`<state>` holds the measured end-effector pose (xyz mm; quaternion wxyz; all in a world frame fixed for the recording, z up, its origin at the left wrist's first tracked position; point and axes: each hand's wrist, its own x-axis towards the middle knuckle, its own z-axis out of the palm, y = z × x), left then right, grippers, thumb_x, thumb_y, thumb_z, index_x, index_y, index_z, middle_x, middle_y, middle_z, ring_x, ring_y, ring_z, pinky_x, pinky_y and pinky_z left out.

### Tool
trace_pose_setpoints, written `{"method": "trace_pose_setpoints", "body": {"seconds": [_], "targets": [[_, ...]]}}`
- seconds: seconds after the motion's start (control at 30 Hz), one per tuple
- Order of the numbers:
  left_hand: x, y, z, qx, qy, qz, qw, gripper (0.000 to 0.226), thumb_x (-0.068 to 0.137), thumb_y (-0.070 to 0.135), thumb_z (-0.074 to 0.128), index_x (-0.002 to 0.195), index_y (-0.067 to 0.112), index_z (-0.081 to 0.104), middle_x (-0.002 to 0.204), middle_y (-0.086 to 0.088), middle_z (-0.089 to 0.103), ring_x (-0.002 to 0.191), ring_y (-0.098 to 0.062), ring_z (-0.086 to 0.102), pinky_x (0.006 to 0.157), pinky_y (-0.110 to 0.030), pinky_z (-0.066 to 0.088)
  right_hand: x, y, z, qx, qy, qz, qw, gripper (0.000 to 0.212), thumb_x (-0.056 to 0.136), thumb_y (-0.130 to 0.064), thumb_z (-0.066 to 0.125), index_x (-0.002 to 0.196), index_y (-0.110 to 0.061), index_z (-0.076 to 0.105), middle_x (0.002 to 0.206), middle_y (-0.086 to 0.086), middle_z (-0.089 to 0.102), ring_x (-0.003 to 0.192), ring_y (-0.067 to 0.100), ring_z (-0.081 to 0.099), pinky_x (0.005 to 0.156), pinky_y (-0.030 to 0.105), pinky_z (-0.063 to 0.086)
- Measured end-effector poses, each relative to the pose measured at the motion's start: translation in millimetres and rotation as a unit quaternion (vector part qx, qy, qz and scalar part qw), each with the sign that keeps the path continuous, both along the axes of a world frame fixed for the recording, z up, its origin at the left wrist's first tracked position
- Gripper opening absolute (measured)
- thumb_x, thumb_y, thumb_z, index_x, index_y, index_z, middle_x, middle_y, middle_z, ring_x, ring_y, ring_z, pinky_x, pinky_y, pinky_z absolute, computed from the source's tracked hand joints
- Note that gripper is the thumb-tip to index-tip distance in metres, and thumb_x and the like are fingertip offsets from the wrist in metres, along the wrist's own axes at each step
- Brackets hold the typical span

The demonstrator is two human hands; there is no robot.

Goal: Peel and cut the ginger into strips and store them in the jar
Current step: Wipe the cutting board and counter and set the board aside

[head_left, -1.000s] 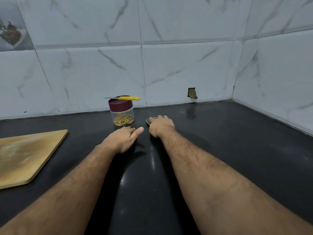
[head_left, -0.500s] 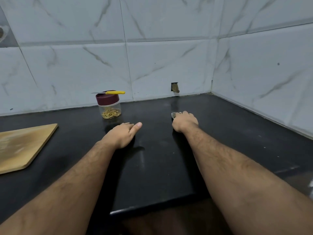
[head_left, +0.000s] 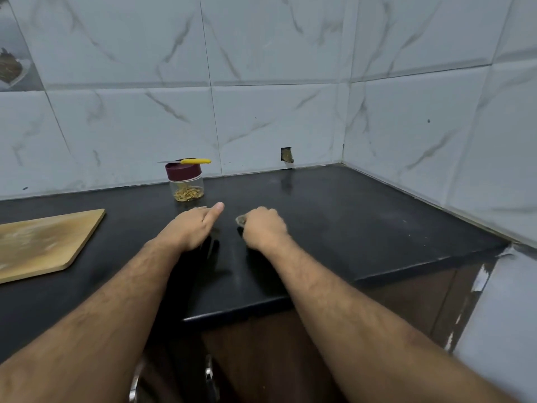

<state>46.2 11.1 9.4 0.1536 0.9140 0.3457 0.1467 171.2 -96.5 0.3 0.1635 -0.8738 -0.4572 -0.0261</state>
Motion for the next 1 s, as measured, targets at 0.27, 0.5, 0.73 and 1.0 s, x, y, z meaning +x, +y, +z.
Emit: {"method": "trace_pose_setpoints", "body": {"seconds": [0.27, 0.5, 0.73, 1.0], "targets": [[-3.3, -4.6, 3.3, -0.011, 0.007, 0.024, 1.0, 0.073, 0.1, 0.058, 0.016, 0.143, 0.01, 0.048, 0.149, -0.01, 0.046, 0.14, -0.028, 0.038, 0.111, -0.036, 0.028, 2.8, -5.6, -14.5, -0.051, -0.076, -0.018, 0.996, 0.048, 0.092, -0.019, 0.039, 0.139, -0.019, 0.047, 0.136, 0.01, 0.049, 0.126, 0.03, 0.04, 0.108, 0.041, 0.03], [33.1, -17.3, -4.2, -0.004, 0.014, -0.033, 0.999, 0.072, 0.099, 0.061, 0.015, 0.146, 0.015, 0.045, 0.155, -0.008, 0.037, 0.147, -0.024, 0.028, 0.12, -0.04, 0.02, 55.5, -40.7, -12.6, -0.055, -0.031, -0.116, 0.991, 0.047, 0.094, -0.019, 0.04, 0.14, -0.017, 0.047, 0.138, 0.011, 0.048, 0.126, 0.033, 0.043, 0.106, 0.042, 0.034], [49.9, 10.6, -13.6, -0.008, 0.008, -0.031, 0.999, 0.07, 0.1, 0.059, 0.016, 0.145, 0.013, 0.046, 0.155, -0.01, 0.037, 0.147, -0.022, 0.027, 0.12, -0.038, 0.019, 50.0, 20.5, -7.0, -0.048, -0.023, -0.096, 0.994, 0.044, 0.096, -0.022, 0.039, 0.138, -0.024, 0.052, 0.137, 0.011, 0.048, 0.126, 0.035, 0.042, 0.101, 0.044, 0.036], [83.4, 51.0, -12.9, 0.011, 0.03, -0.021, 0.999, 0.068, 0.101, 0.057, 0.016, 0.147, 0.015, 0.043, 0.155, -0.009, 0.037, 0.148, -0.021, 0.026, 0.12, -0.038, 0.019, 104.3, 73.5, -1.7, -0.067, -0.027, -0.058, 0.996, 0.045, 0.095, -0.019, 0.04, 0.138, -0.026, 0.049, 0.136, 0.008, 0.048, 0.125, 0.032, 0.038, 0.1, 0.043, 0.033]]}}
